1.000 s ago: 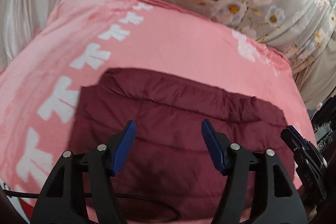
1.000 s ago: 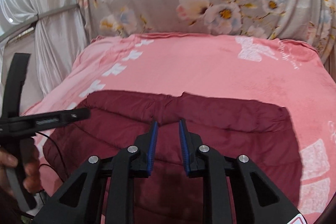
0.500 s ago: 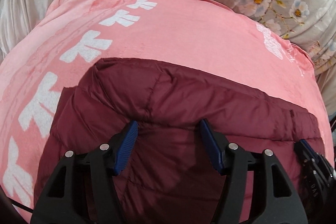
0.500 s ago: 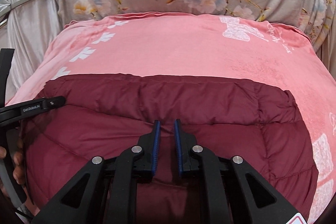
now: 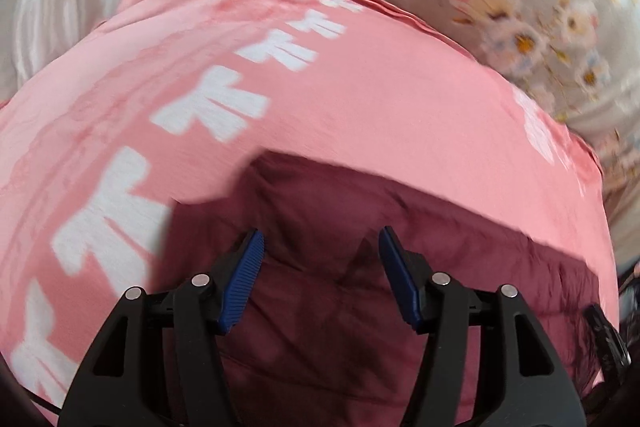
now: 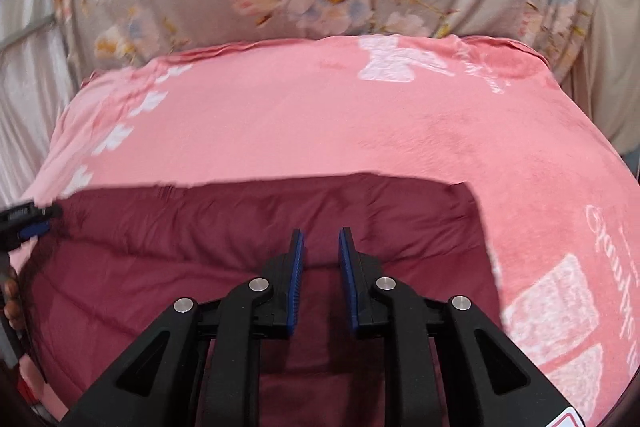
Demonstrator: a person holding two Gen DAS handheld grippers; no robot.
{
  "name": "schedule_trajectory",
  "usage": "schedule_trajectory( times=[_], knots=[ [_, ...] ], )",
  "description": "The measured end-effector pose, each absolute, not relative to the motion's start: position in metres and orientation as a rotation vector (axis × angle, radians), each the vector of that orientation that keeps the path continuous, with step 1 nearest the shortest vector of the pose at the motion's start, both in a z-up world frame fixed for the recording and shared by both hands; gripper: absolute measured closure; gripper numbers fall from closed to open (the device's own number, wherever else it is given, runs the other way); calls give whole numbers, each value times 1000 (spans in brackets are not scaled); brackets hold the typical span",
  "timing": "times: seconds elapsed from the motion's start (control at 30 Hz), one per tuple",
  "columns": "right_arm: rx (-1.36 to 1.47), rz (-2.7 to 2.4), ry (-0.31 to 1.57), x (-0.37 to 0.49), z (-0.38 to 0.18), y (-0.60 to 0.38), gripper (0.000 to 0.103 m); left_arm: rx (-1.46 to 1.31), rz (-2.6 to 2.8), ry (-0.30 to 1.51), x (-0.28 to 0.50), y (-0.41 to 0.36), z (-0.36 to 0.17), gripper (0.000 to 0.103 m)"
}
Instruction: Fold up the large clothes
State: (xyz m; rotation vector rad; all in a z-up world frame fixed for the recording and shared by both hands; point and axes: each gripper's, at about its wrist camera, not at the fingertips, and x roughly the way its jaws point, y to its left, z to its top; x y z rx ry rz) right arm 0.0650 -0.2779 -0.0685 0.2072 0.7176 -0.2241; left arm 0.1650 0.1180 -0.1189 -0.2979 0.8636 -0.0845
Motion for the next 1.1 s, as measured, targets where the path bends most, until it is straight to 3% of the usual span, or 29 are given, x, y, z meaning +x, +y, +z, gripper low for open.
schedule_trajectory(
  times=[0.37,0.77,0.9,1.1],
  knots=[
    [212,-268,836,98,-106,-297,86,-296,-17,958,203,127,-151,41],
    [132,-313,832,102,-112,-281,86,-197,38,908,204,110,-160,33],
    [193,-180,746,74,-68,-247,86,-251,7,929,187,115,-141,43],
    [161,36,795,63,-66,-168,87,-266,-172,866,124,87,-91,42]
  ],
)
